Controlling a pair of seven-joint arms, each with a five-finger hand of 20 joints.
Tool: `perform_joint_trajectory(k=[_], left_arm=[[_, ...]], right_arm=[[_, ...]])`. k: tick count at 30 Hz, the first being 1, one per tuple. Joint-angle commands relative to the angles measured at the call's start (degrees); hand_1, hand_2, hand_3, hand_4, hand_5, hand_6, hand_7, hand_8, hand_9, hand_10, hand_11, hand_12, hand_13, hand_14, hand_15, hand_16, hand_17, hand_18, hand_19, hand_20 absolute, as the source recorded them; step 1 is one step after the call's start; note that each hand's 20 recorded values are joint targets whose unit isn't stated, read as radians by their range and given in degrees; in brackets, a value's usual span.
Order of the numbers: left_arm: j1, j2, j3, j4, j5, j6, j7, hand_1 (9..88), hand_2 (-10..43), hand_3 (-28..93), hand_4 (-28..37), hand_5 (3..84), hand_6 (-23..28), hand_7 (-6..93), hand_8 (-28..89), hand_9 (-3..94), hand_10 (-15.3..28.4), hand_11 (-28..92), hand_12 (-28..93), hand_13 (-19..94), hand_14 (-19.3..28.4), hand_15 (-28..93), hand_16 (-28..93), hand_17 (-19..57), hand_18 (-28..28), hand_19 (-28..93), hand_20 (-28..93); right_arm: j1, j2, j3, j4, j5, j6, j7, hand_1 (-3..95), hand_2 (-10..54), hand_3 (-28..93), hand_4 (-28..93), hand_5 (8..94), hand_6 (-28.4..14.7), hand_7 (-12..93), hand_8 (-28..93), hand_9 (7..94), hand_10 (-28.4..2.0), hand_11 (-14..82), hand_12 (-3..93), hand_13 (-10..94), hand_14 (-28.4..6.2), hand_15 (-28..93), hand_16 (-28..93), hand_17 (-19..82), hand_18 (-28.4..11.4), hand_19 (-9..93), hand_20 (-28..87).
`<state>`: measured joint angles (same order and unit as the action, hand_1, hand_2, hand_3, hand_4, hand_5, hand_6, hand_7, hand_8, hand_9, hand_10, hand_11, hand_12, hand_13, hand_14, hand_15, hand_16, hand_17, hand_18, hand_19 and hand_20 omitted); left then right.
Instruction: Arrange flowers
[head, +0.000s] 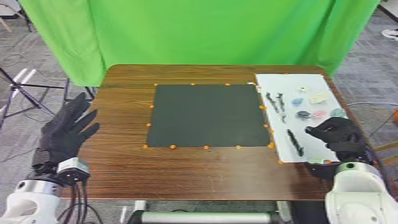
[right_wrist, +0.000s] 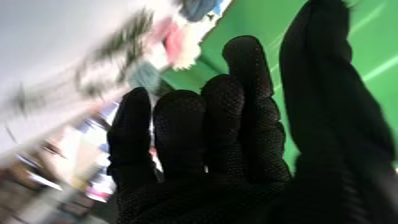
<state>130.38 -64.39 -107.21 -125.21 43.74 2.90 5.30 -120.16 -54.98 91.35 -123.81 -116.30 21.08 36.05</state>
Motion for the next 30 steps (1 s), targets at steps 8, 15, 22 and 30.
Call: perform_joint_trajectory(k=[8,15,22,30], left_arm=[[1.97,0.11,-1.16,-0.87,0.18,0.36,-0.19,22.4,-2.7,70,-28.3,21.0,0.6,20.3,-11,16.5,8.7,12,18,13,11.9,16,6,-12.1,17.8,35,8],[2.16,0.22,-1.54,-0.97,-0.08,0.59,-0.15,22.4,-2.7,70,-28.3,21.0,0.6,20.2,-11,16.7,8.7,12,18,13,12.0,16,6,-12.2,17.8,35,8],[2.46,-0.09,-1.7,-1.11,-0.21,0.96,0.02,22.4,-2.7,70,-28.3,21.1,0.6,20.1,-11,16.8,8.8,12,18,13,11.9,16,6,-12.2,17.8,35,8],[2.21,-0.15,-1.73,-1.0,-0.21,0.92,-0.07,22.4,-2.5,69,-28.3,21.1,0.6,20.2,-11,17.0,8.9,12,18,13,11.9,16,6,-12.2,17.8,35,8]], right_arm=[[-3.16,-0.42,-1.38,-0.21,-26.53,-9.85,-2.2,33.4,-9.5,65,-28,50.7,-0.6,61,-23,49.0,-12.0,66.0,46.9,45,-13.4,84,34,12,-19.5,71,51],[-1.77,-0.53,-2.53,0.83,-26.67,-13.22,-0.63,27.4,-9.5,73,-28,50.2,-0.8,60,-23,48.5,-12.4,65.8,46.5,44,-13.6,84,33,11,-19.7,71,51],[-1.85,-1.52,-2.44,1.53,-25.28,-16.47,-0.22,26.6,-9.5,73,-28,48.8,-1.0,60,-23,46.6,-13.2,64.9,46.4,42,-13.9,83,33,10,-19.6,70,51],[0.2,-2.01,-4.69,3.76,-25.51,-18.94,0.87,25.5,-9.5,75,-28,46.5,-1.9,59,-23,46.2,-13.4,65.0,45.4,42,-14.0,83,32,10,-19.6,70,51]])
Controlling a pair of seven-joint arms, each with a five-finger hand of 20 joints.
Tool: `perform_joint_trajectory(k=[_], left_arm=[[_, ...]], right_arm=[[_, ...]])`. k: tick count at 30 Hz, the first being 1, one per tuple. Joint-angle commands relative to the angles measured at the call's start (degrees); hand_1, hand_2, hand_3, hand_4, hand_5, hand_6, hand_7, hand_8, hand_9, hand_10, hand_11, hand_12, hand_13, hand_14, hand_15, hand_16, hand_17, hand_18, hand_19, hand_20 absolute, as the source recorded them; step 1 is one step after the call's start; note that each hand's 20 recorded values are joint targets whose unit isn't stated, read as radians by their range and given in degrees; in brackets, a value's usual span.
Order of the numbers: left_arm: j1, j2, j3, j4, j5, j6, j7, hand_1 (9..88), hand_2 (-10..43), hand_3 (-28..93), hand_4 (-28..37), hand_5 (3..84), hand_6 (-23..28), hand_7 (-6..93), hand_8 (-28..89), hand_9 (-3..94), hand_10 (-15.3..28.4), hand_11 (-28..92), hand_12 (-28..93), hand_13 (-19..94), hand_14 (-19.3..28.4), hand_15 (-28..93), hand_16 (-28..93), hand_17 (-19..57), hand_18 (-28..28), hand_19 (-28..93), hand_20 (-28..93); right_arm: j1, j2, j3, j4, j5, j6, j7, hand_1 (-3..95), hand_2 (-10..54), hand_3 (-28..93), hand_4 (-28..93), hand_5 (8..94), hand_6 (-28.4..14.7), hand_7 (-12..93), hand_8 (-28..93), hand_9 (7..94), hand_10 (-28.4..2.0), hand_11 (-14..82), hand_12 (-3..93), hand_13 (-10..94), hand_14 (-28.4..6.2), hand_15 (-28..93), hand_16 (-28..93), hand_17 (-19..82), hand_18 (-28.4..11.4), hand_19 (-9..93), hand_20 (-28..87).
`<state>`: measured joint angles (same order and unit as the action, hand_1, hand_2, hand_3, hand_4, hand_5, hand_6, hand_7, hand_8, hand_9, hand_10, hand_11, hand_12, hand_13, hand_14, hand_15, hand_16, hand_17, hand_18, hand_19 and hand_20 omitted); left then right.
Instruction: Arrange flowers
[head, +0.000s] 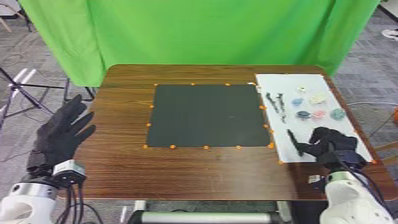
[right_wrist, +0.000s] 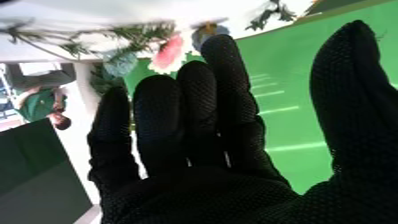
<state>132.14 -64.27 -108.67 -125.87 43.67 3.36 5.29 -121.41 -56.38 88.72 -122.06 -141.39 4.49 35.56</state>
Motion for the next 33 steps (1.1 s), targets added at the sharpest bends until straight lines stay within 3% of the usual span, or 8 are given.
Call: perform_joint_trajectory(k=[1,6,13,17,23,24,25,33], left_arm=[[0.33,-0.27,-0.17,-0.31,-0.11,0.43,-0.09,22.4,-2.5,69,-28.3,21.1,0.6,20.2,-11,17.0,8.9,12,18,13,11.9,16,6,-12.2,17.8,35,8],[0.01,-0.21,0.15,-0.19,-0.08,0.43,-0.18,22.4,-2.5,70,-28.3,21.1,0.5,20.3,-11,16.9,8.9,12,18,13,11.9,16,6,-12.3,17.9,35,8],[0.27,-0.01,0.09,-0.18,-0.25,0.44,-0.18,22.4,-2.5,70,-28.3,21.1,0.6,20.2,-11,17.0,8.9,13,18,13,11.9,16,6,-12.3,17.9,35,8],[0.4,0.1,0.13,-0.13,-0.29,0.47,-0.08,22.4,-2.4,69,-28.3,21.1,0.5,20.3,-11,17.0,8.9,12,18,13,11.9,16,6,-12.3,17.9,35,8],[0.12,0.15,0.15,0.08,-0.14,0.19,-0.44,22.5,-2.4,70,-28.3,21.1,0.6,20.3,-11,17.0,8.9,12,18,13,11.9,16,6,-12.2,17.8,35,8],[0.23,0.08,0.06,0.02,-0.12,0.18,-0.51,22.5,-2.4,70,-28.3,21.1,0.6,20.3,-11,17.0,8.9,12,18,13,11.9,16,6,-12.2,17.8,35,8],[0.14,0.12,0.11,0.1,-0.16,0.17,-0.58,22.5,-2.4,69,-28.3,21.1,0.6,20.2,-11,17.0,8.9,12,18,13,11.9,16,6,-12.2,17.8,35,8],[-0.2,0.1,0.37,0.23,-0.11,0.03,-0.82,22.4,-2.4,70,-28.3,21.1,0.6,20.2,-11,17.0,8.9,13,18,13,11.9,16,6,-12.3,17.8,35,8]], right_arm=[[1.68,-0.7,-2.18,2.1,-0.12,-3.21,1.38,25.1,-9.5,75,-28,44.9,-2.6,59,-23,46.0,-13.4,65.2,45.5,42,-14.0,83,31,10,-19.6,70,51],[2.6,-0.96,-3.21,3.0,-0.31,-4.38,1.87,24.9,-9.5,76,-28,42.1,-3.5,59,-23,44.9,-13.4,66.2,45.6,42,-14.0,84,31,10,-19.8,70,51],[2.73,-0.89,-5.07,2.06,-2.14,-9.1,5.98,24.2,-9.5,78,-28,44.3,-3.6,60,-23,46.4,-13.8,66.8,44.7,44,-14.1,84,31,11,-20.1,71,51],[2.83,-1.04,-6.27,2.36,-2.89,-9.19,7.22,24.8,-9.5,80,-28,44.8,-3.9,61,-23,47.3,-13.9,67.2,45.1,45,-14.2,84,31,12,-20.6,72,51],[2.75,-1.49,-8.08,3.6,-3.43,-8.43,7.98,31.6,-9.5,80,-28,51.8,-2.1,66,-24,55.6,-12.2,69.0,45.4,52,-13.1,85,33,17,-21.9,75,51],[2.79,-1.59,-8.5,4.07,-3.71,-7.42,7.6,33.3,-9.5,78,-28,52.5,-1.4,65,-6,57.3,-12.3,68.9,46.2,53,-12.8,85,35,18,-22.0,76,51],[2.95,-1.62,-8.93,4.53,-4.07,-7.1,7.16,34.4,-9.5,76,-28,53.2,-0.8,64,3,59.0,-12.2,69.0,46.5,54,-12.5,85,36,19,-22.1,77,51],[5.03,-1.6,-11.07,7.23,-4.94,-5.3,6.69,36.1,-9.5,74,-28,53.3,-0.1,63,8,60.2,-12.2,68.5,48.0,56,-12.1,85,37,20,-22.0,77,51]])
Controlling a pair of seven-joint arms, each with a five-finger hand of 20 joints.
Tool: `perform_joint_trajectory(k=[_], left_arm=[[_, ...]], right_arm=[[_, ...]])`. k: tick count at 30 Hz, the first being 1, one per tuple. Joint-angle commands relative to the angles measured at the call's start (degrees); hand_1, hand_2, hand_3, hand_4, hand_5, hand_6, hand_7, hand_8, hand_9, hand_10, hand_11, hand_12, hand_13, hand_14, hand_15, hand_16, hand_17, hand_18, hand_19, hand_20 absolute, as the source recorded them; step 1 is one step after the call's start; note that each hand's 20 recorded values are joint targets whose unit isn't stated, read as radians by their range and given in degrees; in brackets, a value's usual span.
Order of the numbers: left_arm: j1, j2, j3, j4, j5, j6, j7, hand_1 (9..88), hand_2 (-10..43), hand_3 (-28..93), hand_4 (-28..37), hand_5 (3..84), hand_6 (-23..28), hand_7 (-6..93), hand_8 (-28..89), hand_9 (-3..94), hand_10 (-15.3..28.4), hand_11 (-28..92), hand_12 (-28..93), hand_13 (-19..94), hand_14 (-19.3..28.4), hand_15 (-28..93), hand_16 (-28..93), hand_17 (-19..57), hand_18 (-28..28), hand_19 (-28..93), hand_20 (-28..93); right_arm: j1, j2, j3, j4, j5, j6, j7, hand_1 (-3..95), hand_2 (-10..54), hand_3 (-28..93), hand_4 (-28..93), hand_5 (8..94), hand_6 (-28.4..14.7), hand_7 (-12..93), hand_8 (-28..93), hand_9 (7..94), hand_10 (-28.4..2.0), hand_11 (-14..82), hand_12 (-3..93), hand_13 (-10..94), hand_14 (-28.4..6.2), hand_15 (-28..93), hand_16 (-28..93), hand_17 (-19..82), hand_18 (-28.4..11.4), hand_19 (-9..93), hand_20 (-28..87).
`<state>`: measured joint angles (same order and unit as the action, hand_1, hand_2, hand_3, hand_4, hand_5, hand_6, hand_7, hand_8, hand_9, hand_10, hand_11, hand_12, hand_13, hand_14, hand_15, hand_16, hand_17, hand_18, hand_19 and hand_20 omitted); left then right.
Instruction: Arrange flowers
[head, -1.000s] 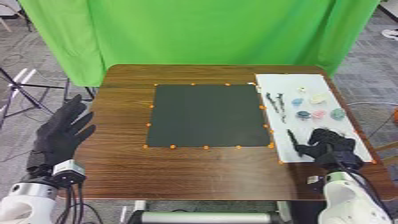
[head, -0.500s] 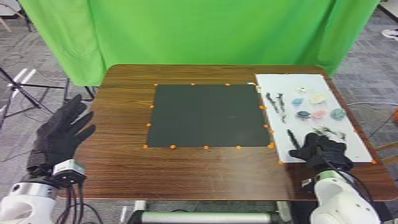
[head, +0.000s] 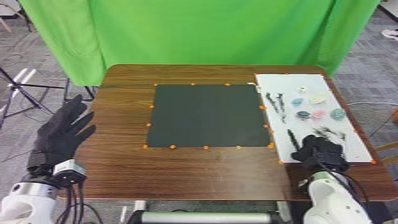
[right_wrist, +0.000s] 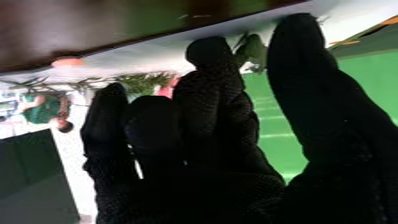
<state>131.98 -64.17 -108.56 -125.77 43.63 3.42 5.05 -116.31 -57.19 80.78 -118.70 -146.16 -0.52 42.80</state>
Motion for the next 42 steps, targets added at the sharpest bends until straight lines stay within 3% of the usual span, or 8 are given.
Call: perform_joint_trajectory(k=[1,8,12,20,28,35,40,42], left_arm=[[-0.11,-0.05,0.28,0.18,-0.02,-0.05,-0.62,22.4,-2.4,70,-28.3,21.1,0.5,20.2,-11,17.0,8.8,13,18,13,11.9,16,6,-12.3,17.8,35,8],[0.36,-0.35,0.31,0.09,-0.02,0.1,-0.56,22.4,-2.4,70,-28.3,21.1,0.6,20.2,-11,17.0,8.9,13,18,13,11.9,16,6,-12.3,17.8,35,8],[0.14,-0.26,0.3,0.2,0.0,0.18,-0.59,22.5,-2.3,69,-28.3,21.1,0.6,20.3,-11,17.0,8.9,13,18,13,11.9,16,6,-12.3,17.8,35,8],[0.48,-0.32,0.24,0.09,-0.1,0.37,-0.64,22.4,-2.3,69,-28.3,21.1,0.5,20.4,-11,17.1,8.9,13,18,13,12.0,17,6,-12.3,17.8,35,8],[1.61,0.39,-0.73,-0.44,-0.33,0.86,-0.23,22.4,-2.2,70,-28.3,21.1,0.6,20.2,-11,17.1,9.0,13,18,13,12.0,18,6,-12.2,17.8,35,8],[5.17,1.84,-4.8,-2.02,0.73,0.84,0.24,22.3,-2.3,70,-28.3,21.1,0.6,20.2,-11,17.0,8.9,13,18,13,12.0,17,6,-12.2,17.8,35,8],[8.52,1.71,-10.62,-3.2,-0.83,-3.11,0.33,22.0,-3.3,70,-28.3,20.9,0.4,20.0,-11,16.7,8.7,12,18,13,11.6,15,5,-12.1,17.8,35,8],[9.36,2.11,-12.21,-3.38,-0.32,-4.03,0.27,21.9,-3.7,70,-28.3,20.9,0.4,19.9,-10,16.6,8.6,12,18,13,11.4,14,6,-12.1,17.8,34,8]], right_arm=[[0.21,-0.84,-3.22,4.11,-0.22,-0.59,-0.66,35.7,-9.5,75,-28,53.3,-0.2,63,8,60.1,-12.2,68.5,47.9,56,-12.1,85,37,20,-22.0,77,51],[0.26,-1.28,-3.41,6.46,-0.03,-0.33,-2.93,41.5,-9.5,73,-28,55.4,1.1,66,10,64.1,-11.6,67.5,46.7,59,-11.4,85,36,22,-22.0,78,51],[-0.35,-1.86,-2.77,7.01,1.23,-1.37,-4.22,46.5,-9.5,76,-28,61.1,2.2,65,12,70.3,-10.1,63.2,55.4,64,-10.8,85,38,24,-21.9,80,50],[-1.02,-2.1,-1.92,6.18,3.3,1.22,-7.89,42.0,-9.5,86,-22,62.8,0.2,66,20,72.5,-10.2,64.4,58.2,66,-11.5,87,39,25,-22.2,80,51],[2.18,-0.48,-0.15,0.4,15.04,9.46,-8.36,36.7,-9.5,90,-15,65.3,-3.1,66,25,73.4,-10.5,68.0,58.1,66,-13.5,90,41,24,-22.6,81,53],[11.08,-0.52,-5.01,-1.55,22.5,15.04,-9.67,36.2,-9.5,91,-13,65.7,-3.3,66,27,73.8,-10.7,68.6,58.3,66,-13.6,90,41,25,-22.8,82,53],[19.41,-3.8,-12.83,0.25,17.04,12.29,-10.3,37.0,-9.5,90,-13,66.2,-3.7,65,27,74.1,-10.7,68.3,58.5,67,-13.7,91,41,25,-22.9,82,53],[22.57,-5.38,-16.12,1.18,16.22,10.81,-10.02,36.8,-9.5,90,-13,66.3,-3.9,65,26,74.2,-10.8,68.0,58.6,67,-13.9,91,41,25,-22.9,82,53]])
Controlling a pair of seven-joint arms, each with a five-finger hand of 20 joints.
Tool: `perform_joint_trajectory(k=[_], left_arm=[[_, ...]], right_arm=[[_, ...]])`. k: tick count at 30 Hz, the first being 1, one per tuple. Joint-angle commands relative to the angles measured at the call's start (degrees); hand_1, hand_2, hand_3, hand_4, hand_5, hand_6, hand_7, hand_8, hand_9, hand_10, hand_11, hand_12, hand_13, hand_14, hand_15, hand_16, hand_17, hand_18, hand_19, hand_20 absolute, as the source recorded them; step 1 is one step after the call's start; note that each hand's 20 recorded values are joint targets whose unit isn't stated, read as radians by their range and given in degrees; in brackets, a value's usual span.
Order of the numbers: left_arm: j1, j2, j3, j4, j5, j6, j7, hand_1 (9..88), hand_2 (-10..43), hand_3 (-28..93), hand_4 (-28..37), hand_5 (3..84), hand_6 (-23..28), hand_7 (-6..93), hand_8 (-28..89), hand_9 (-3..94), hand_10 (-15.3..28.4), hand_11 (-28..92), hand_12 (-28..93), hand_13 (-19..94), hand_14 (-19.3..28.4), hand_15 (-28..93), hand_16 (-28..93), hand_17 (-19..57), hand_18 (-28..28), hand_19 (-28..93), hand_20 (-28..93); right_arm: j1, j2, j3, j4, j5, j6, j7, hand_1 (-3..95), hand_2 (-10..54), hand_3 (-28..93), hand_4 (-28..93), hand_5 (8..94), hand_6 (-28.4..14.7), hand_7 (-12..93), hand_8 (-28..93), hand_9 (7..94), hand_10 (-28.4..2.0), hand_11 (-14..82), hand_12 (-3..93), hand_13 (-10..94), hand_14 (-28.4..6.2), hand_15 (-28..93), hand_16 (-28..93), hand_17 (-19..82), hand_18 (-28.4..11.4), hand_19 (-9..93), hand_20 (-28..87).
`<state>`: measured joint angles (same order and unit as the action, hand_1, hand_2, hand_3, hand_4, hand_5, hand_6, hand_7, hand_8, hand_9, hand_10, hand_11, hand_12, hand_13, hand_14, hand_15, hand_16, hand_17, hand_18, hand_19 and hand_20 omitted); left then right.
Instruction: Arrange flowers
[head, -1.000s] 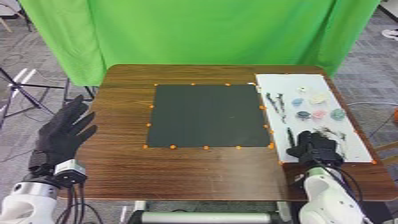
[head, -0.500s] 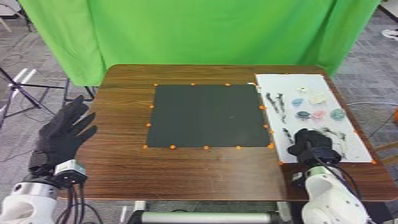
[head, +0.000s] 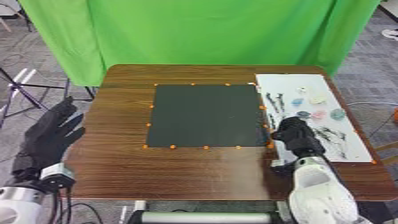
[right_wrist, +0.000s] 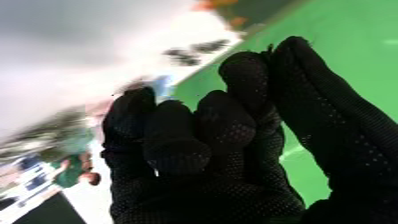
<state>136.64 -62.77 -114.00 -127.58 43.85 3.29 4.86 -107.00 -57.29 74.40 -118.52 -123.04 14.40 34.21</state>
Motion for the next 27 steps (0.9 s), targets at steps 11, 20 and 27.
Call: perform_joint_trajectory(k=[11,20,27], left_arm=[[7.49,0.32,-9.43,-1.84,-3.51,-6.06,3.06,21.7,-6.0,71,-28.3,20.8,0.2,19.2,-10,16.5,8.3,10,20,12,11.2,12,8,-11.7,17.5,32,8],[6.38,1.56,-7.1,-1.24,-3.18,-5.5,2.02,22.2,-7.1,70,-28.3,21.0,0.2,19.0,-10,16.8,8.2,9,20,13,11.0,11,8,-11.6,17.5,31,9],[5.3,2.44,-5.51,-0.76,-2.75,-5.52,1.91,22.2,-6.7,70,-28.3,21.1,0.1,18.8,-10,16.8,8.3,9,21,13,11.0,10,9,-11.6,17.5,31,9]], right_arm=[[20.43,-21.33,-20.11,10.43,-18.31,-14.55,-1.24,35.4,-9.5,91,-10,67.3,-3.9,63,28,76.5,-11.8,68.5,57.7,68,-14.0,91,41,26,-23.6,84,54],[18.95,-28.59,-22.37,17.62,-26.12,-20.74,-3.71,35.5,-9.5,91,-11,68.4,-4.0,62,28,77.8,-12.3,69.5,54.9,69,-14.1,92,40,26,-24.0,84,54],[18.79,-30.22,-24.19,20.66,-29.05,-23.0,-4.53,36.0,-9.5,90,-11,68.7,-3.4,62,28,78.3,-12.4,69.8,53.0,70,-13.6,92,40,28,-24.1,85,53]])
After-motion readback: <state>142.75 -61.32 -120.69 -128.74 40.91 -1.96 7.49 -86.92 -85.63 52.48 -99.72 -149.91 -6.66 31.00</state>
